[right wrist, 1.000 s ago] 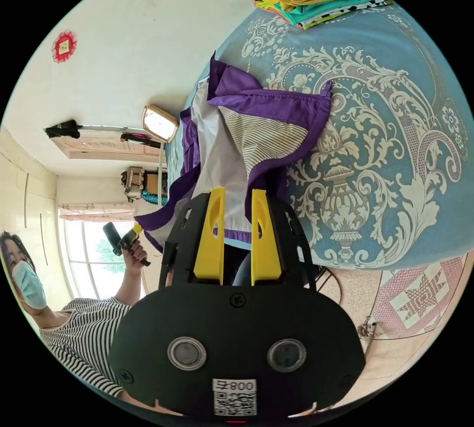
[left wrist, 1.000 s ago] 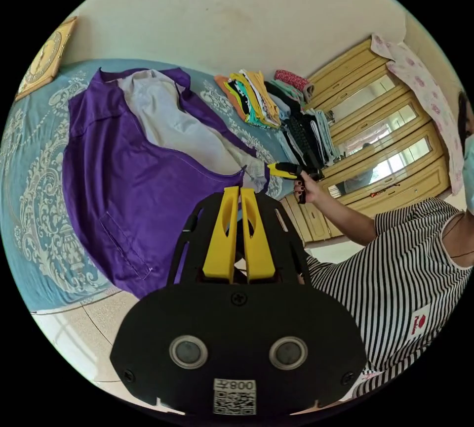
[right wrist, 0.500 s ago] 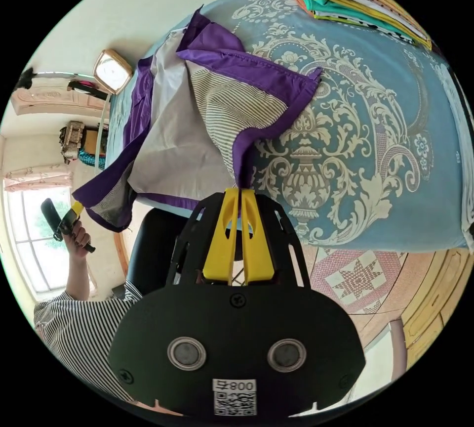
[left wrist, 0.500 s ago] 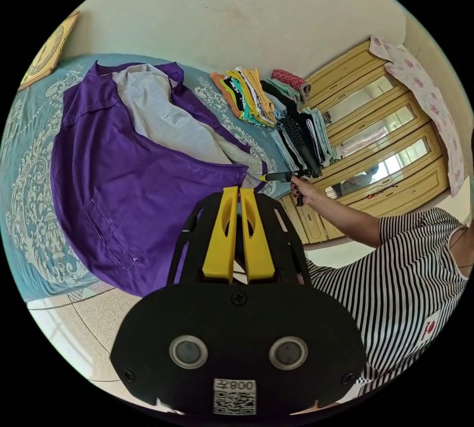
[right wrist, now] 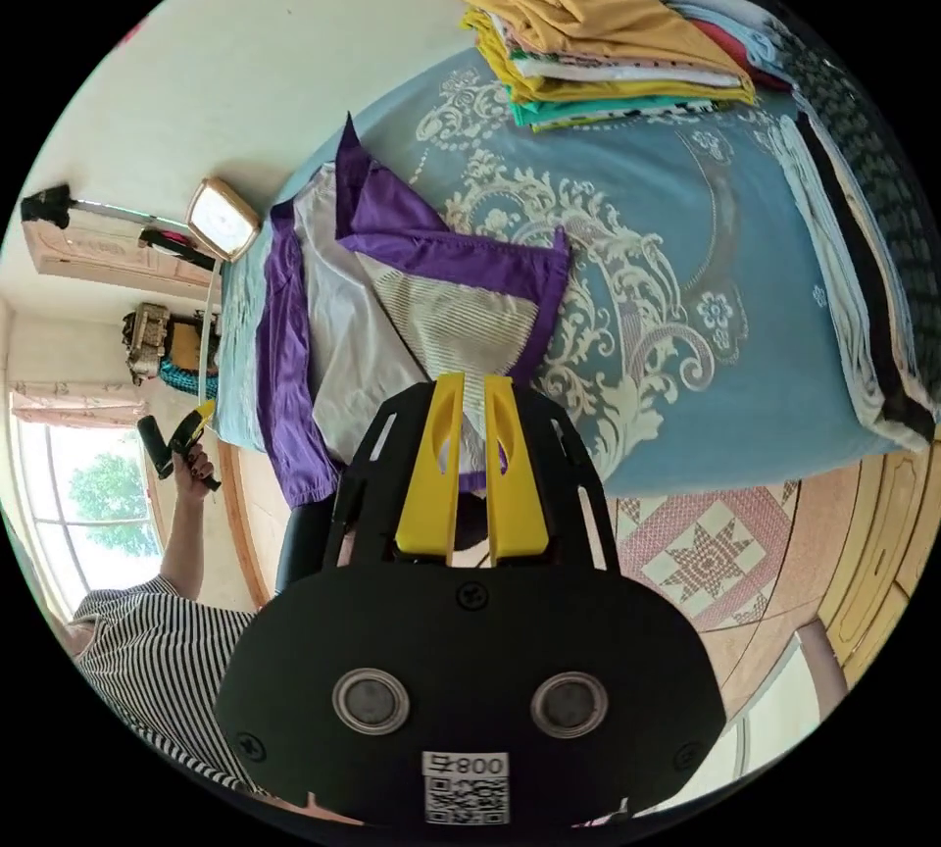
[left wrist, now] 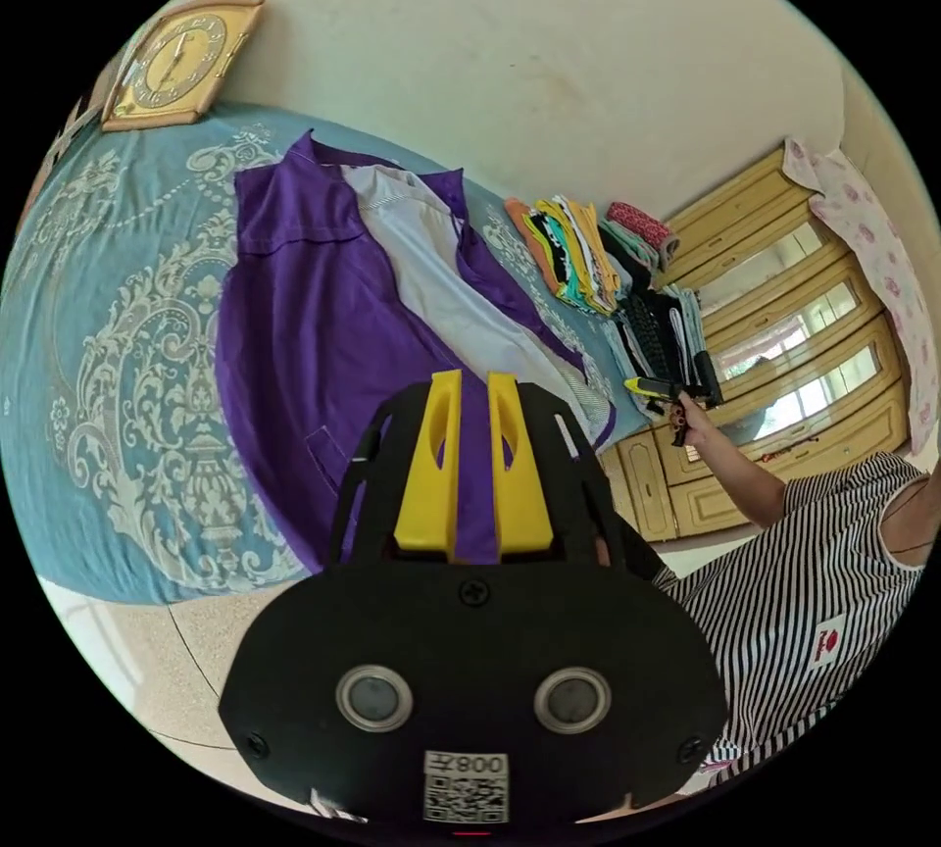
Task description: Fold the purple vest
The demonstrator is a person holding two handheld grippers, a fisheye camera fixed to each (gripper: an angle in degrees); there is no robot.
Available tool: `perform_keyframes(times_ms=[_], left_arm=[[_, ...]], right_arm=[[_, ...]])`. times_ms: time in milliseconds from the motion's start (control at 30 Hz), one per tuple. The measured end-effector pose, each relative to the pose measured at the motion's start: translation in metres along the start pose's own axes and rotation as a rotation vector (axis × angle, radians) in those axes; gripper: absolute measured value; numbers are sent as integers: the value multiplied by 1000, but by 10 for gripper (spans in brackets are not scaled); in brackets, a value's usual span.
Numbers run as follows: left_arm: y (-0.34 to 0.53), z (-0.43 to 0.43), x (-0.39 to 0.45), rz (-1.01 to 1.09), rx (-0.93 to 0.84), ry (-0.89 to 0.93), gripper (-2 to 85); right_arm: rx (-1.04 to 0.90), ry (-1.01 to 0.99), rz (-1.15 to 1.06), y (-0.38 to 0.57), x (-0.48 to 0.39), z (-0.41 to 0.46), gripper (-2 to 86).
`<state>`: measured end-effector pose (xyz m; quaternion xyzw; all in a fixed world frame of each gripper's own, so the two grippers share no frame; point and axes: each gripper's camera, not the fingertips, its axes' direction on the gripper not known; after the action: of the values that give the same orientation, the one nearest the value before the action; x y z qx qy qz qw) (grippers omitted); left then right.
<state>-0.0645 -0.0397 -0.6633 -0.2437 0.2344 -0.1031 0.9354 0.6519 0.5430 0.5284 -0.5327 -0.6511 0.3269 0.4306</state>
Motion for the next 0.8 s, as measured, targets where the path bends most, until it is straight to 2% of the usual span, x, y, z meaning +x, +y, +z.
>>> perform_keyframes(times_ms=[200, 400, 567, 633, 733, 800], left_arm=[[-116, 24, -53, -119, 5, -138, 68], [-206, 59, -96, -248, 28, -302, 69], [-243, 98, -108, -288, -23, -271, 42], [-256, 110, -91, -234, -50, -330, 20], [-272, 98, -64, -146, 24, -282, 10], [-284, 81, -44, -79, 95, -287, 9]], right_arm=[[28, 49, -280, -153, -107, 71, 60], [-4, 41, -276, -287, -149, 169, 74], [-71, 4, -297, -324, -168, 230, 63], [-92, 14, -326, -325, -178, 243, 39], [-46, 80, -369, -321, -193, 241, 17], [78, 129, -410, -319, -208, 208, 11]])
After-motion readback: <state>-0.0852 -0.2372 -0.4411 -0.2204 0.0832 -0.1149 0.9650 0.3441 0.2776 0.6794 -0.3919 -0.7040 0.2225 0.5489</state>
